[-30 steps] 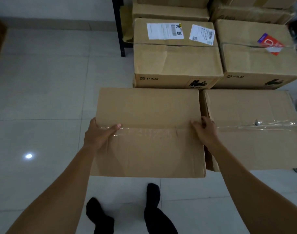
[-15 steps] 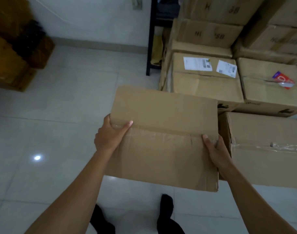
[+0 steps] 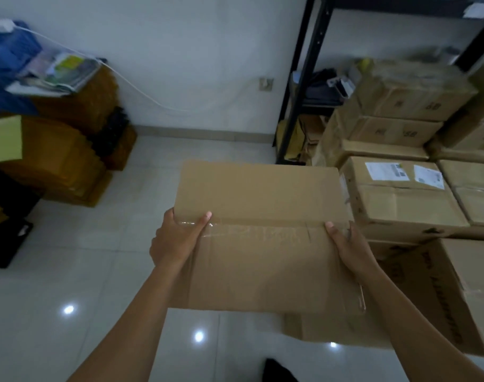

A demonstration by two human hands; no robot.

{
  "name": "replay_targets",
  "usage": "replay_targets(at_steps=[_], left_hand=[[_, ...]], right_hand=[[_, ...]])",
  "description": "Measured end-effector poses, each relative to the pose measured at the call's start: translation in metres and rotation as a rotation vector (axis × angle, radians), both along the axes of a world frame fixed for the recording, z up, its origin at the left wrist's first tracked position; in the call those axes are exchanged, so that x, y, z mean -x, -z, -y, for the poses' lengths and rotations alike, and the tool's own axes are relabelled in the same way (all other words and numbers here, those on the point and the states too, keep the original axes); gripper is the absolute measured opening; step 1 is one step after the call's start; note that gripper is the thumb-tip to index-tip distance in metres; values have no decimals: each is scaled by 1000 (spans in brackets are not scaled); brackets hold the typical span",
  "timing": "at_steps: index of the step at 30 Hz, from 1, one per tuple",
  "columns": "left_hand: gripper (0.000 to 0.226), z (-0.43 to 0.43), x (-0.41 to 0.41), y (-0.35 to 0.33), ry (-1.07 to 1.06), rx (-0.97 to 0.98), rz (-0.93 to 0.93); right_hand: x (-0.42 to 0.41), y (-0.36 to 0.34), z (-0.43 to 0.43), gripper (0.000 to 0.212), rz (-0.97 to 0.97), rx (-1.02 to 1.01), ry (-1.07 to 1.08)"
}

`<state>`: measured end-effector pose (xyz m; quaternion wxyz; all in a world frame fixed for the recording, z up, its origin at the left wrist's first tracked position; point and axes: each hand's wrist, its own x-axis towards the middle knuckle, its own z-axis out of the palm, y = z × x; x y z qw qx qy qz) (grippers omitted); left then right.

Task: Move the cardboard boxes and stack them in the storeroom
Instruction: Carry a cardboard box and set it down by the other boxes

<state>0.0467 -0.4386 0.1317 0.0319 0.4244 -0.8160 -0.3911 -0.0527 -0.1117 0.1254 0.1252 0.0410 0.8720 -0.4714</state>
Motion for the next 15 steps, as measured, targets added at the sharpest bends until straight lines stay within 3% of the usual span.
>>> replay_targets(at_steps=[4, 10, 15], left_hand=[[82, 54, 50, -1, -14, 16, -5], [79, 120, 172, 16, -17, 17, -32], [80, 167, 275, 29, -33, -41, -48]], right_hand=[[50, 1, 58, 54, -18, 22, 21], [171, 16, 124, 74, 28, -6, 34], [283, 23, 175, 56, 62, -50, 50]])
